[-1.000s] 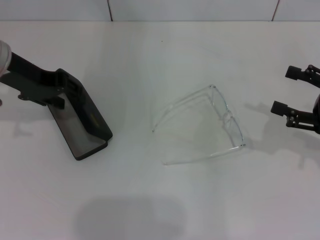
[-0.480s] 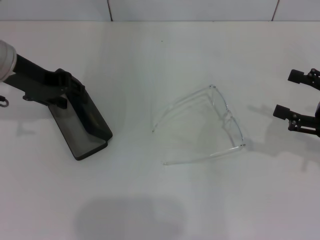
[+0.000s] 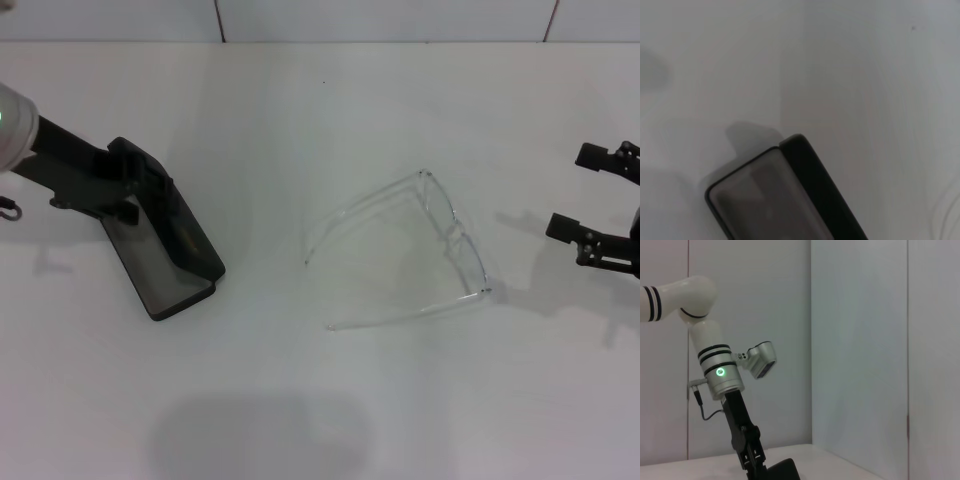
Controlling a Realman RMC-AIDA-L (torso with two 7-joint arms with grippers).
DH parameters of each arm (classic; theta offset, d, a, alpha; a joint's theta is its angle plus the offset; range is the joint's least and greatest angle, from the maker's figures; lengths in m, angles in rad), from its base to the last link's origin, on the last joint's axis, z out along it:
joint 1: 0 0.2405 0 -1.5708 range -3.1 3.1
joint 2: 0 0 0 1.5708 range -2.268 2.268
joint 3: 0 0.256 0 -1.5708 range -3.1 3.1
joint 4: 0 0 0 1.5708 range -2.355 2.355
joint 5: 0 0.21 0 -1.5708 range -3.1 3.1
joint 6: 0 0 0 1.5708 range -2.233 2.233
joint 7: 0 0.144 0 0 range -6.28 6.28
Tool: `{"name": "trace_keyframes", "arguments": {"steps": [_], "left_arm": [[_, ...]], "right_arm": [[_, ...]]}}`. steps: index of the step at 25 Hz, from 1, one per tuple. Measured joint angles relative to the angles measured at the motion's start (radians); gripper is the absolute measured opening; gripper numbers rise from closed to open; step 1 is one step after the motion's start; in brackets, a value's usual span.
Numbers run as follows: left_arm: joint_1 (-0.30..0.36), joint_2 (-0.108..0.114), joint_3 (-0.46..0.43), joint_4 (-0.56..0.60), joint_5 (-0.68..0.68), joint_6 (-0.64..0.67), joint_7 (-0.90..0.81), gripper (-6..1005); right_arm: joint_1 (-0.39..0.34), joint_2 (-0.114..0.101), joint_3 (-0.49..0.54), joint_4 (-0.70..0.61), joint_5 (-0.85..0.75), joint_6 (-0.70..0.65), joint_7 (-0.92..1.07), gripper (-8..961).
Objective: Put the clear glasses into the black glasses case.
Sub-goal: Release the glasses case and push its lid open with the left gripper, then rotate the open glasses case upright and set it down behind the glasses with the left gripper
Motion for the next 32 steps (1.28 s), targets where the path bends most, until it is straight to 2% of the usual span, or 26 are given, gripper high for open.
{"name": "trace_keyframes", "arguments": {"steps": [14,22,27,32], "left_arm": [[-0.005,0.002,0.001,-0.029,0.0,-0.029,0.058,411],[-0.008,-0.007,0.003,-0.027,-0.005,-0.027,0.099,236],[-0.013,-0.009,0.004,-0.023,-0.006,-0.022,0.13,206],[-0.039,-0.012,0.006,-0.018,-0.01,0.002,0.235,206]], "right_arm": [[-0.023,0.006,0.003,0.0,0.012,-0.019,0.0,874],[-0.023,0.008,0.027,0.0,0.009,-0.029,0.0,873],[-0.023,0.008,0.027,0.0,0.012,-0.029,0.0,873],[-0.027,0.009,0.06,0.0,0.012,-0.03,0.0,872]]}}
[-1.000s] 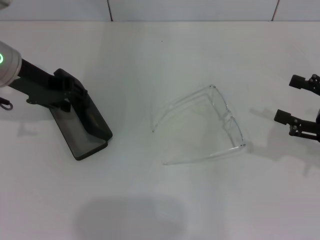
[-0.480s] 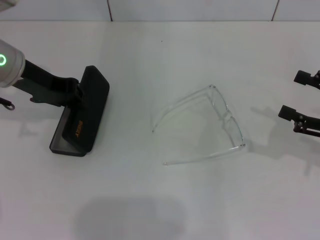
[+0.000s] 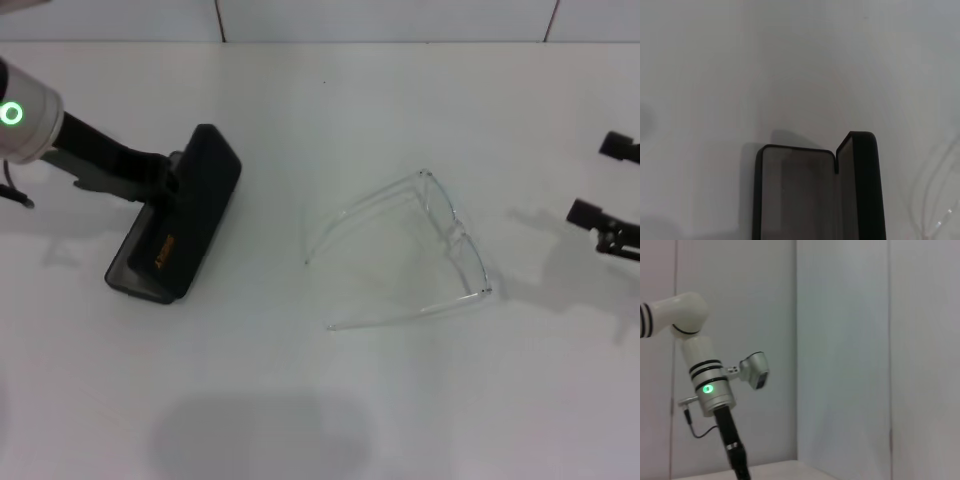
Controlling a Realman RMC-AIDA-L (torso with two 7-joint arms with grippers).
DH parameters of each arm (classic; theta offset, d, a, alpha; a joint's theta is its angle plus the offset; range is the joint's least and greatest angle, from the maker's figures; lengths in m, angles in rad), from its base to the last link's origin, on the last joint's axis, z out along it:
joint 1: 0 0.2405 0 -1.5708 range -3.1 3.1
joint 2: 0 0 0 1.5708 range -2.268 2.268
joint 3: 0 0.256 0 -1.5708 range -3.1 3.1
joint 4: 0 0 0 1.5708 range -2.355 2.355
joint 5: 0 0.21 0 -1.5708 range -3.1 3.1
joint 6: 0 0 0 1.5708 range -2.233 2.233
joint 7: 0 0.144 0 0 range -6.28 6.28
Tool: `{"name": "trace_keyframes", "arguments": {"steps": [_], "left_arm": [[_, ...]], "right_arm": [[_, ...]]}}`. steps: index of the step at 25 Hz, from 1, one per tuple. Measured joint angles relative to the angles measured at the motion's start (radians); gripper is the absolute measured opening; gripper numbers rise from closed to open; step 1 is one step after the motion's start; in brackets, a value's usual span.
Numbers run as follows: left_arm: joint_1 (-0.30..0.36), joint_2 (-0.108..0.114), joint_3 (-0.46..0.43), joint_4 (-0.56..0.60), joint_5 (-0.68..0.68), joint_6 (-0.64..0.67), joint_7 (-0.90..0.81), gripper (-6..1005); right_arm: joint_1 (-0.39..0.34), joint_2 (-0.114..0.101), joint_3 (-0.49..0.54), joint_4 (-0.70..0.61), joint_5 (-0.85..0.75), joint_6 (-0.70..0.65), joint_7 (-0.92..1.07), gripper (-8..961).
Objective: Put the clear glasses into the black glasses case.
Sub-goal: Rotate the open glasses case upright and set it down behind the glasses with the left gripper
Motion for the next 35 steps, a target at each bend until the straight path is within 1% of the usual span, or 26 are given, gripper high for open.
{"name": "trace_keyframes", "arguments": {"steps": [5,9,11,13,15,19,22,26,31,35], "left_arm": [[-0.027,0.013,0.001,0.003,-0.005,0.041,0.114,206],[-0.046,0.033,0.01,0.004,0.0,0.085,0.252,207],[-0.05,0.045,0.03,0.004,0.001,0.117,0.341,207],[-0.063,0.057,0.069,-0.002,0.003,0.162,0.458,207],[-0.074,0.065,0.098,-0.012,0.007,0.196,0.543,207],[-0.106,0.08,0.118,-0.03,0.012,0.238,0.676,207],[-0.135,0.092,0.147,-0.031,0.014,0.257,0.738,207],[-0.168,0.095,0.207,-0.02,0.015,0.268,0.799,207],[-0.198,0.094,0.262,-0.019,0.016,0.27,0.864,208],[-0.245,0.078,0.288,-0.051,0.021,0.269,0.896,208]], "right_arm": [[-0.008,0.003,0.065,0.0,-0.001,-0.003,-0.001,872],[-0.016,0.005,0.114,0.001,0.0,-0.005,-0.001,872],[-0.016,0.007,0.132,0.004,0.001,-0.003,-0.001,871],[-0.014,0.008,0.154,0.015,0.001,-0.001,-0.001,871],[-0.009,0.009,0.18,0.034,0.002,-0.001,-0.001,871],[-0.003,0.014,0.206,0.051,0.003,0.0,0.005,871],[-0.006,0.02,0.217,0.052,0.004,0.0,0.016,870],[-0.017,0.031,0.246,0.052,0.005,-0.007,0.037,870],[-0.024,0.051,0.253,0.049,0.005,-0.024,0.067,870],[-0.032,0.054,0.254,0.05,0.005,-0.043,0.072,869]]}}
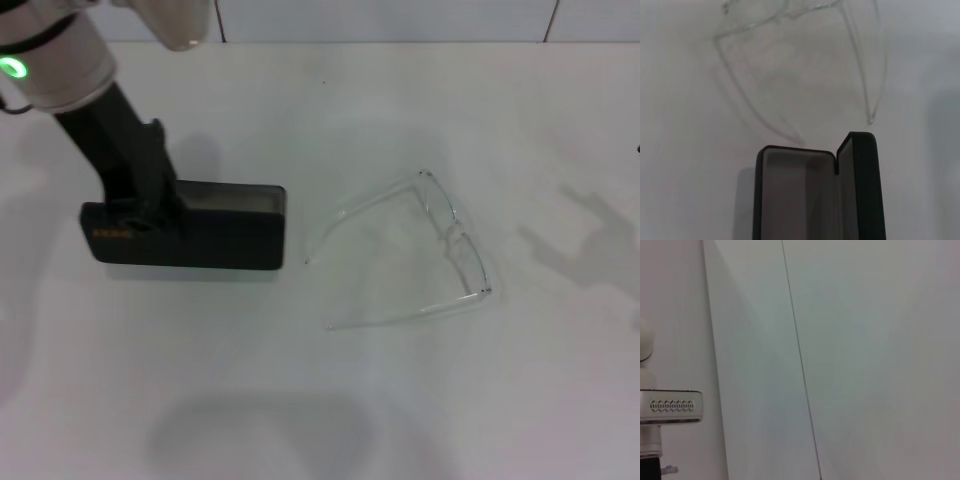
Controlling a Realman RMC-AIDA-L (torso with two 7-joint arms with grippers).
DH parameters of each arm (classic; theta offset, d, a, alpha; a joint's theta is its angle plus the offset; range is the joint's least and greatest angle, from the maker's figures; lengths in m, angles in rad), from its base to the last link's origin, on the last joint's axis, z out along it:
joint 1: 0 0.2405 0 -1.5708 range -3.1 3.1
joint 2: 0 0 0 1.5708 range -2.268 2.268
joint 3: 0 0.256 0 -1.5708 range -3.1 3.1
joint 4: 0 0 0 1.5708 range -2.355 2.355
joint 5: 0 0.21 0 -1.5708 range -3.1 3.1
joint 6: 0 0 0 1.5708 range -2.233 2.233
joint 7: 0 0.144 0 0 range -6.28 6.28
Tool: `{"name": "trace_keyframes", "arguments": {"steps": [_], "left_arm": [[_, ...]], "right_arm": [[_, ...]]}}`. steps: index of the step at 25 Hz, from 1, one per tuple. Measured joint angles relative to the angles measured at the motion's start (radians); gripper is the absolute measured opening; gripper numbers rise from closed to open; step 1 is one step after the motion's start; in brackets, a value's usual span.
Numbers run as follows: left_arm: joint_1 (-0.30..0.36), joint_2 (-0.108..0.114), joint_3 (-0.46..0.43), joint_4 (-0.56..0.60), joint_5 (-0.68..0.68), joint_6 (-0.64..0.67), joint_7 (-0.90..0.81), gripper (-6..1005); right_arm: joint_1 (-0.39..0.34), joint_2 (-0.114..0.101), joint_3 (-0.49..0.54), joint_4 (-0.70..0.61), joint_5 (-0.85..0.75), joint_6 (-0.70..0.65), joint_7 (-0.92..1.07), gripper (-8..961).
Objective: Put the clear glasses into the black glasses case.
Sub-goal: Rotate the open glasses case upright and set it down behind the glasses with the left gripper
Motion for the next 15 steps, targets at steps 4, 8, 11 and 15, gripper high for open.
{"name": "trace_keyframes", "arguments": {"steps": [4,8,11,15], "left_arm": [[-0.051,-0.022,0.001,-0.065,0.006,-0.016,0.009,208],[-0.071,-0.04,0.003,-0.102,0.015,-0.06,0.003,208],[-0.071,-0.049,0.004,-0.105,0.023,-0.087,-0.008,208],[-0.075,-0.054,-0.003,-0.132,0.042,-0.11,-0.03,208]], "right_arm": [[-0.006,0.0,0.0,0.002,0.0,-0.004,0.002,869],[-0.008,0.001,0.001,0.002,0.0,-0.001,-0.003,869],[-0.01,0.0,0.007,0.001,0.0,0.002,-0.004,868],[-0.009,-0.001,0.022,-0.002,0.0,0.003,-0.005,868]]}}
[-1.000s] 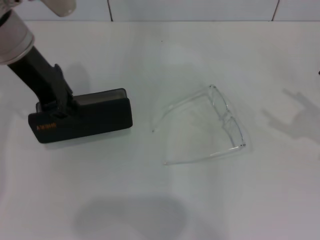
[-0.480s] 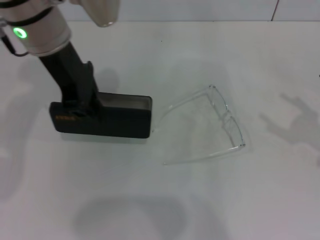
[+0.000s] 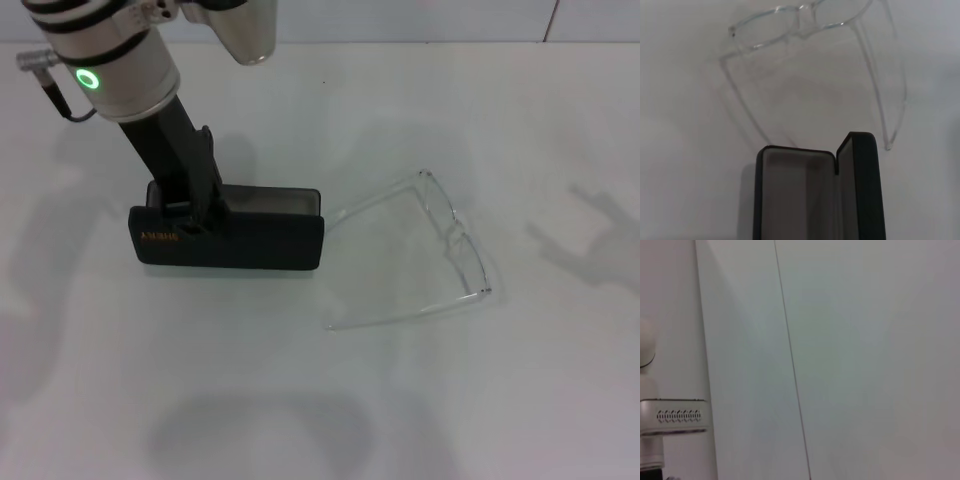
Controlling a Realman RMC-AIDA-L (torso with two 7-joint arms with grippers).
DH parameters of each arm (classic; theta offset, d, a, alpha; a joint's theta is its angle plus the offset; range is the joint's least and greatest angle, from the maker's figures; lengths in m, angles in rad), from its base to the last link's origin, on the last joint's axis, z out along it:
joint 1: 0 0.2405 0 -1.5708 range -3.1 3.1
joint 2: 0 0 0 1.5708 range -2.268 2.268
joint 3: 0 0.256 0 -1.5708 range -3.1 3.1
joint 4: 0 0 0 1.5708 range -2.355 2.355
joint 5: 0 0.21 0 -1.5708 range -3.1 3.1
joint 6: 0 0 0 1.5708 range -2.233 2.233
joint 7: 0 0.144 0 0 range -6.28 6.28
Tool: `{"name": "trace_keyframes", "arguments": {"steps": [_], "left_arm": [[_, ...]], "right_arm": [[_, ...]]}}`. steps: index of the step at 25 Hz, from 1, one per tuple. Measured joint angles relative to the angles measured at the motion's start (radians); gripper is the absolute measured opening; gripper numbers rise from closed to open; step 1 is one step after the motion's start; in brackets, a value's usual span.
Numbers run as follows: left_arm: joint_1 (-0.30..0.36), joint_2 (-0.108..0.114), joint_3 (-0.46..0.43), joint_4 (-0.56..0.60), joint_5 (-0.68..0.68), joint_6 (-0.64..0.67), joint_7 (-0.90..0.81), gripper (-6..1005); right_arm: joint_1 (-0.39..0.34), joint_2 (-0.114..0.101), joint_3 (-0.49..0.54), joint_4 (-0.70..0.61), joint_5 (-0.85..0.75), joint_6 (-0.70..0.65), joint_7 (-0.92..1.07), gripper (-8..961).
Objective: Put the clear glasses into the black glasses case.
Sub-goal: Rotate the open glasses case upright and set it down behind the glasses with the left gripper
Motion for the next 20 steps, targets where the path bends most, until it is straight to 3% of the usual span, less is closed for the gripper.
{"name": "trace_keyframes", "arguments": {"steps": [11,16,20], "left_arm": [[0.013,-0.006,-0.005,-0.009,0.037,-0.012,-0.044,209],[0.021,-0.006,-0.012,-0.01,0.037,-0.006,-0.065,375],[0.014,-0.001,-0.051,0.005,0.034,0.0,-0.077,387]], "right_arm": [[0.007,0.0,0.001,-0.005,0.0,0.002,-0.001,867],[0.011,0.0,0.001,-0.005,0.0,0.002,-0.001,867],[0.01,0.0,0.001,-0.005,0.0,0.002,-0.001,867]]}}
